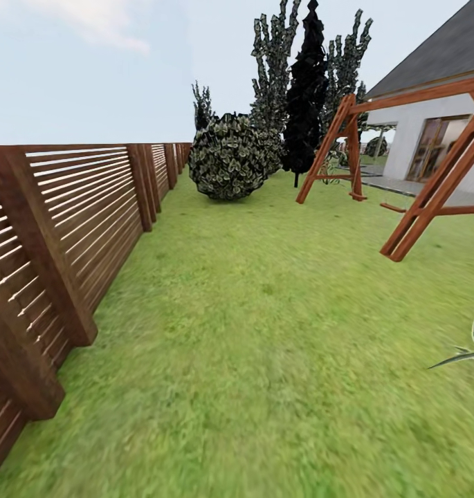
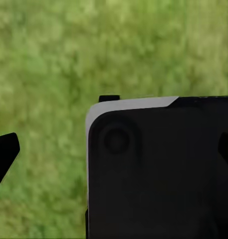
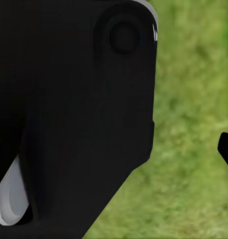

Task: Take the three Easter eggs out of the wicker basket on the lawn in the garden, then place them on the lawn next to a single tree (choose any tree) so that all three eggs are next to the same tree and none are left in the basket.

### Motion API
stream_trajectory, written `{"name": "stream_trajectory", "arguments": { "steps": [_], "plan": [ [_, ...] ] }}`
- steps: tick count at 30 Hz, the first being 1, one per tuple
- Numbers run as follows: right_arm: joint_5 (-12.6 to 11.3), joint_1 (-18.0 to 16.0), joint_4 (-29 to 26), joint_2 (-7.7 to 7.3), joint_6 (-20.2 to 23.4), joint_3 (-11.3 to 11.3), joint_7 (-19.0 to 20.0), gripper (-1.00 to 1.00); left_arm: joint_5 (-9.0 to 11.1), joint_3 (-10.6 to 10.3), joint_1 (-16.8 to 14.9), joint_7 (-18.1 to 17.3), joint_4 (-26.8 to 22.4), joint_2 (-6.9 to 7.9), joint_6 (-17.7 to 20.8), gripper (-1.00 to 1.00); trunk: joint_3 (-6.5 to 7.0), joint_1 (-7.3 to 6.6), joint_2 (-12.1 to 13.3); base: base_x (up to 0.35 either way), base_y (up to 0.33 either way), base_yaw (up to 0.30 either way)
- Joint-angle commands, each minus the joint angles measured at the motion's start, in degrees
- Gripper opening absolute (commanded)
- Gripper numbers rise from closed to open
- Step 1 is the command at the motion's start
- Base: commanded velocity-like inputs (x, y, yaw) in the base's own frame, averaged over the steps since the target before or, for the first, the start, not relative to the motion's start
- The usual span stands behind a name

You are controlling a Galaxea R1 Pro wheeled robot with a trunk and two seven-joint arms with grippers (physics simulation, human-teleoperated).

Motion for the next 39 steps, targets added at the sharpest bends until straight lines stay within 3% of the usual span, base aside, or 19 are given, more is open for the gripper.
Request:
{"name": "stream_trajectory", "arguments": {
  "steps": [1,11,27,39],
  "plan": [
    [0.0,0.0,-0.1,0.0,-0.1,0.0,0.0,1.0,0.0,-0.1,0.0,0.0,0.0,0.01,-0.2,1.0,-0.05,0.04,0.0,0.336,0.014,-0.159],
    [0.0,0.0,-0.1,0.0,-0.1,0.1,0.0,1.0,0.0,-0.1,0.0,0.0,0.1,0.01,-0.2,1.0,-0.05,0.04,0.0,0.336,0.092,-0.21],
    [0.0,0.0,-0.1,0.01,-0.1,0.0,0.0,1.0,0.0,-0.1,0.0,-0.1,0.0,0.01,-0.2,1.0,-0.05,0.04,0.0,0.336,0.135,-0.028],
    [0.0,0.0,-0.1,0.0,-0.1,0.1,0.0,1.0,0.0,0.0,0.0,0.0,0.0,0.01,-0.2,1.0,-0.02,0.04,0.0,0.336,0.136,-0.237]
  ]
}}
